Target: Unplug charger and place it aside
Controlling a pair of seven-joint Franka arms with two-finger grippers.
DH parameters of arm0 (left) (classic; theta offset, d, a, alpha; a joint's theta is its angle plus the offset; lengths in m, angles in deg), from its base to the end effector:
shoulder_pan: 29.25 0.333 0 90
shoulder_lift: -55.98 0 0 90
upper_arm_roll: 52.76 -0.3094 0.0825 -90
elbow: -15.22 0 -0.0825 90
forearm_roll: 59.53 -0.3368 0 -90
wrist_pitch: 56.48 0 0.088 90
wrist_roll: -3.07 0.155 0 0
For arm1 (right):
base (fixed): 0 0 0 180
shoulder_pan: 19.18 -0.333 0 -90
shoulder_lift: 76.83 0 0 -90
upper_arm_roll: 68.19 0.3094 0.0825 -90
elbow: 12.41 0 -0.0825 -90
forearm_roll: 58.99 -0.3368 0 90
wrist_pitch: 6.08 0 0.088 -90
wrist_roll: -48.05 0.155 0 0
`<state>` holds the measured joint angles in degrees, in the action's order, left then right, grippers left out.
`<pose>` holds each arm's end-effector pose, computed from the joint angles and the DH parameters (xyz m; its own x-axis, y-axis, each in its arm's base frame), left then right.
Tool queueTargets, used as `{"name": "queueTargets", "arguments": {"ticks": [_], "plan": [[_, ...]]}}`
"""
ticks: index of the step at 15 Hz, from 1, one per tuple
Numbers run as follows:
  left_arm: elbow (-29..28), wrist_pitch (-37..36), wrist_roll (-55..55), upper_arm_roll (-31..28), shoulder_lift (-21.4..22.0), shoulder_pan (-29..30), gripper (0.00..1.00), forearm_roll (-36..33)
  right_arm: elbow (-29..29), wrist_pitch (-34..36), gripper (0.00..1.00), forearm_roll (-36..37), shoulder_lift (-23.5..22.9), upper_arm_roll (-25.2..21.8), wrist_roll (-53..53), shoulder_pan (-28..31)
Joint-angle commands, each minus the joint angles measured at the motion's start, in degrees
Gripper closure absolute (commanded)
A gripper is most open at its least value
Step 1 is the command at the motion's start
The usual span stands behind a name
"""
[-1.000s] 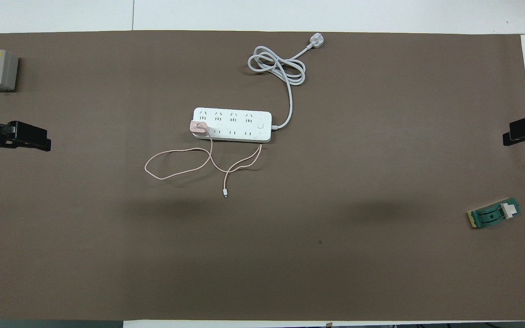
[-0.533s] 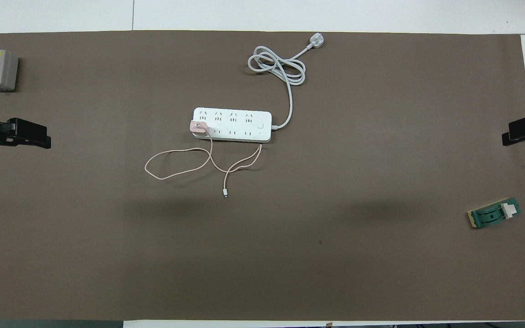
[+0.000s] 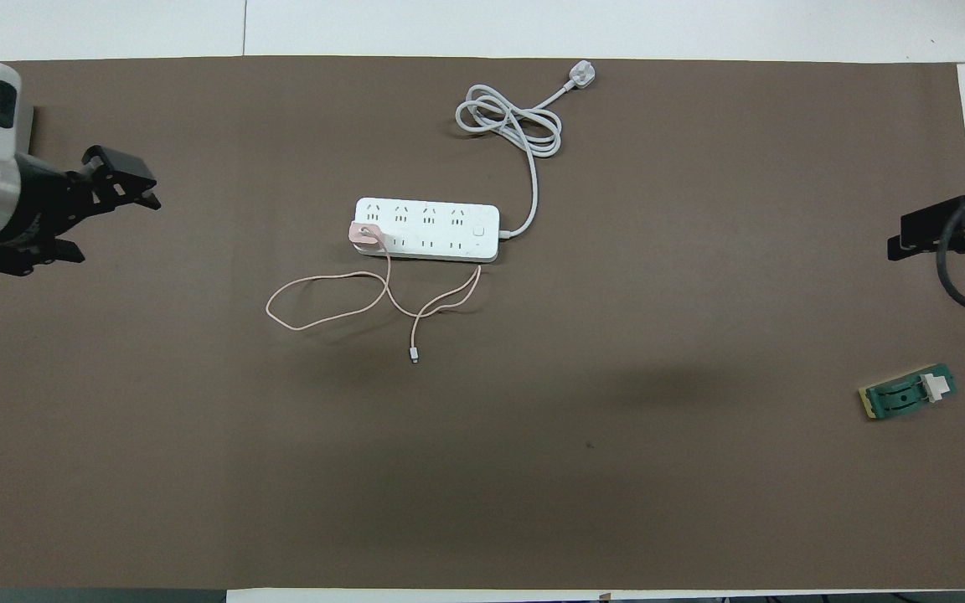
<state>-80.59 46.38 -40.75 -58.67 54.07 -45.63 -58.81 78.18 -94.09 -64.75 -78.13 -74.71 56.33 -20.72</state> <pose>0.5297 -0.1003 0.5296 0.8317 0.5522 0.0585 0.5485 -0.8333 0.0687 0.5057 -0.0276 0.5520 0.9710 -0.2252 -0.0807 -0.2319 -0.9688 -0.0870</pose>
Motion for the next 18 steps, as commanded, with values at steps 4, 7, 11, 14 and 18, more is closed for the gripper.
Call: {"name": "queueTargets", "arguments": {"ticks": [4,7,11,14,18], "plan": [[7.7,7.2,-32.7,-0.7,-14.3,-5.8,0.0,0.2,3.1,-1.9,0.0,-8.4,-1.4,4.0,35.5,0.0],[10.4,11.3,-44.0,-0.8,-18.7,-7.2,0.0,0.0,4.2,-6.2,0.0,-13.7,-2.7,4.2,49.1,-2.0],[10.7,13.9,-55.2,-1.0,-22.1,-9.4,0.02,-3.2,10.6,-19.0,0.0,-18.8,-2.7,4.2,71.8,-9.8],[17.2,9.7,-59.8,-1.3,-29.4,-11.4,0.02,-4.0,17.1,-30.1,0.0,-23.9,-2.8,4.2,74.9,-13.9],[18.2,7.0,-63.0,-1.2,-30.9,-12.1,0.02,-3.5,22.0,-41.2,0.0,-29.7,-4.4,4.2,80.4,-18.9]]}}
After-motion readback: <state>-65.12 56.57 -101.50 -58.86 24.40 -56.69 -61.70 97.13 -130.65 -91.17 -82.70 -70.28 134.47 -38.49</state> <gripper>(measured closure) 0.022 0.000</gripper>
